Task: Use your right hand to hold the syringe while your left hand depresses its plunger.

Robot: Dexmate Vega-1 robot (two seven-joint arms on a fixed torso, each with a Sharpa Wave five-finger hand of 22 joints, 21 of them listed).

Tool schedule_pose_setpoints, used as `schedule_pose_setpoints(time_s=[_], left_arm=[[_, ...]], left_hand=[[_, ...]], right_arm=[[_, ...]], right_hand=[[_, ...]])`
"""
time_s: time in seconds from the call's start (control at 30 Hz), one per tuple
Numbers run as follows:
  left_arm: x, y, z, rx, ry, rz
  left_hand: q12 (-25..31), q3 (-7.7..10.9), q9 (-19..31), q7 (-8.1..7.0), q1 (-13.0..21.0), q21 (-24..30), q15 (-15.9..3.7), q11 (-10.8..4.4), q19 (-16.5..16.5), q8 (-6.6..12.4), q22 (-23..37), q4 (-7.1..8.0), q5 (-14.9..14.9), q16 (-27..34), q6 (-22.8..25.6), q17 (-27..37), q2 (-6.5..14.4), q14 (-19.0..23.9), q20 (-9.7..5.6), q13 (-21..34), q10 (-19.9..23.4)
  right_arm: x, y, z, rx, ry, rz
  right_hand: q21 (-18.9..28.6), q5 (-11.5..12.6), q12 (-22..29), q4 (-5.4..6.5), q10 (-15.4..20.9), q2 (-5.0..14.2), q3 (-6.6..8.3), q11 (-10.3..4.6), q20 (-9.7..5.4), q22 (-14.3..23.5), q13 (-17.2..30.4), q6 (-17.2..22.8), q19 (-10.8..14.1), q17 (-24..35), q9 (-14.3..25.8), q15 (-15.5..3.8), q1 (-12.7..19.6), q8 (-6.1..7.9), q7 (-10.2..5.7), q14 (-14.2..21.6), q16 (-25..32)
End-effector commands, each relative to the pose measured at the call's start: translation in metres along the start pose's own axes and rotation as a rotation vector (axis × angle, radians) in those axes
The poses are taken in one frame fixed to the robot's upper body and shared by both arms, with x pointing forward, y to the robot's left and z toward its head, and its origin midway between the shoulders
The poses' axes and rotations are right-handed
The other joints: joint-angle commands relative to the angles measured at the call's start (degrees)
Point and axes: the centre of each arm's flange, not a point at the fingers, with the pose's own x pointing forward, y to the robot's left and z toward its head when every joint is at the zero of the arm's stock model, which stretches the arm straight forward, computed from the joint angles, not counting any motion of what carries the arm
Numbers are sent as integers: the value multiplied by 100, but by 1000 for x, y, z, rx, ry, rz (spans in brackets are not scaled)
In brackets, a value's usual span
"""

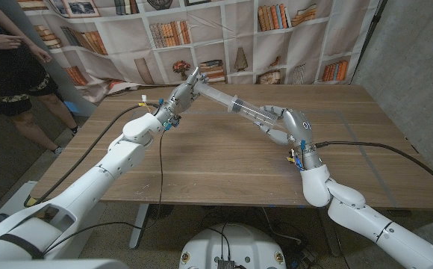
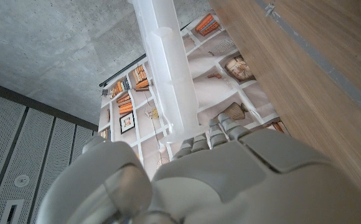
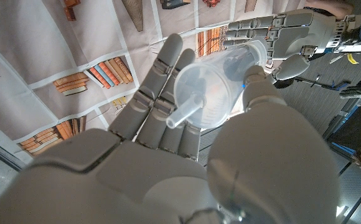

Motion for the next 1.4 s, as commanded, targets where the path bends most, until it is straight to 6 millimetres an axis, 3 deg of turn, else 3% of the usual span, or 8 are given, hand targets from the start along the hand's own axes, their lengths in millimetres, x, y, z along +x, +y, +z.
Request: schedule_pose_setpoints(time_s=[0.03,1.4], left_arm=[[10,-7,5,24,12,-40],[26,-20,2,-12,-12,-84]], left_hand=[[15,-50,19,39,21,2,11,22,-10,32,29,14,-3,9,6,28,-3,-3,4,34,-24],[29,-74,18,42,44,9,-19,-8,-36,44,30,21,12,15,11,27,47,-26,-24,33,-36]], right_arm=[[5,3,0,-6,-4,28],[27,11,4,13,-14,32]], right_hand=[[30,21,-11,3,479,1215,1,-426,-465,17,14,874,-22,8,24,-182,1189,11,-805,63,-11],[131,16,-57,1,520,1236,-21,-447,-459,1,10,912,3,19,41,-195,1205,-23,-827,155,7]])
